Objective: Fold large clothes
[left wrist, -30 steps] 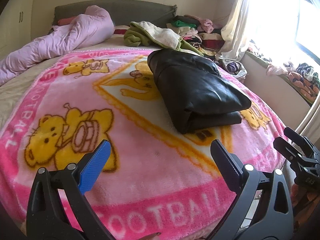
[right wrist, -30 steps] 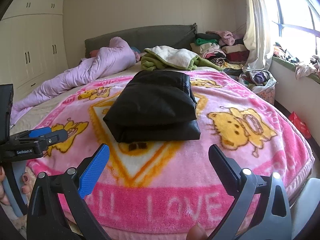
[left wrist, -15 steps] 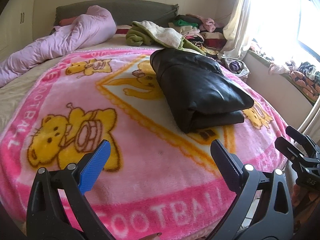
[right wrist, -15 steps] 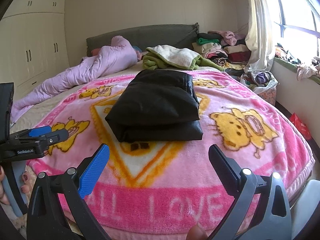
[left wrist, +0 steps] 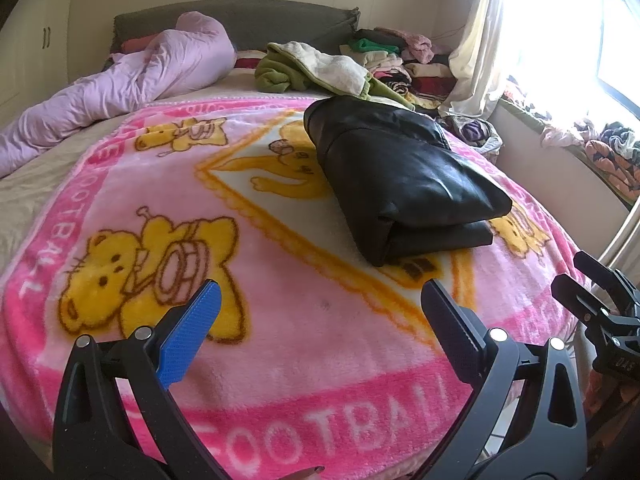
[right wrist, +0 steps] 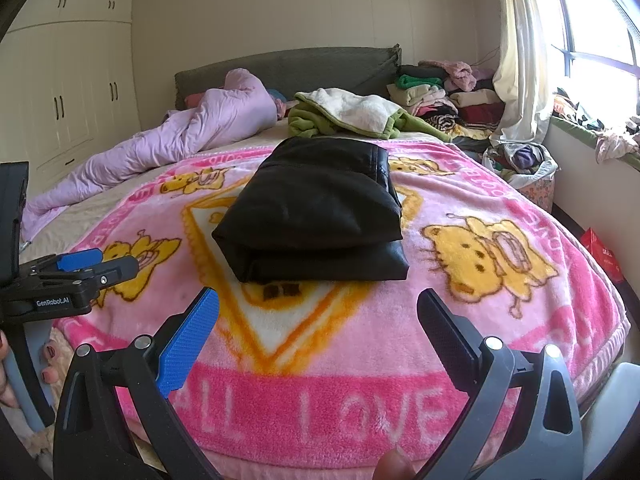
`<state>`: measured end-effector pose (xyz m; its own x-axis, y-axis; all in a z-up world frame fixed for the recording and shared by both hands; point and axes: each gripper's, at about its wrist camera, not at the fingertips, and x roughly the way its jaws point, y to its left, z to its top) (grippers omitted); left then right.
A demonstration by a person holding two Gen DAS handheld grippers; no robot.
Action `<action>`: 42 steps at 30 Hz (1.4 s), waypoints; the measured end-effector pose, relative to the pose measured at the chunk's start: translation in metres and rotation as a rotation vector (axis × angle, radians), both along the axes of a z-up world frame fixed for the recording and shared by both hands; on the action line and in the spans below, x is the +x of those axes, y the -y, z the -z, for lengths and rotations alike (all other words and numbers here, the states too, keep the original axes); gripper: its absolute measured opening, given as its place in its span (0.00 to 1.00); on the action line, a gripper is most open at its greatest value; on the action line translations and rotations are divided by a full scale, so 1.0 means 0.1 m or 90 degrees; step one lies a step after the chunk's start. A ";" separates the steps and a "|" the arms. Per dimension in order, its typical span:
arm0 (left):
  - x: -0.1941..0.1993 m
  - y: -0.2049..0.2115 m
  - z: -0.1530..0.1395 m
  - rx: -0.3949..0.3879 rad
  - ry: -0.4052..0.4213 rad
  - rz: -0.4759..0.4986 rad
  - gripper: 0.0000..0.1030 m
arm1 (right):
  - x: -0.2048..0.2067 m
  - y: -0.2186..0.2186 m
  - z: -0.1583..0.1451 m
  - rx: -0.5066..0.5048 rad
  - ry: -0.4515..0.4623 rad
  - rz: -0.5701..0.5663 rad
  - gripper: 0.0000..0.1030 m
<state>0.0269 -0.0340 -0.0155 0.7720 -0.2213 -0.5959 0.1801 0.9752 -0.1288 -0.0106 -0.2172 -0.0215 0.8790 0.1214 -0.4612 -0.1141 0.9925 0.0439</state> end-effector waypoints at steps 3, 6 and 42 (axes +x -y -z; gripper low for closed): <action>0.00 0.01 0.00 0.002 -0.001 -0.002 0.91 | 0.00 0.00 0.00 -0.001 -0.001 0.000 0.96; 0.00 0.01 0.00 0.003 -0.001 -0.001 0.91 | 0.01 0.00 0.01 -0.003 -0.001 0.001 0.96; 0.22 -0.59 -0.04 -0.028 -0.022 -0.078 0.91 | -0.10 0.65 0.09 0.054 -0.002 0.135 0.96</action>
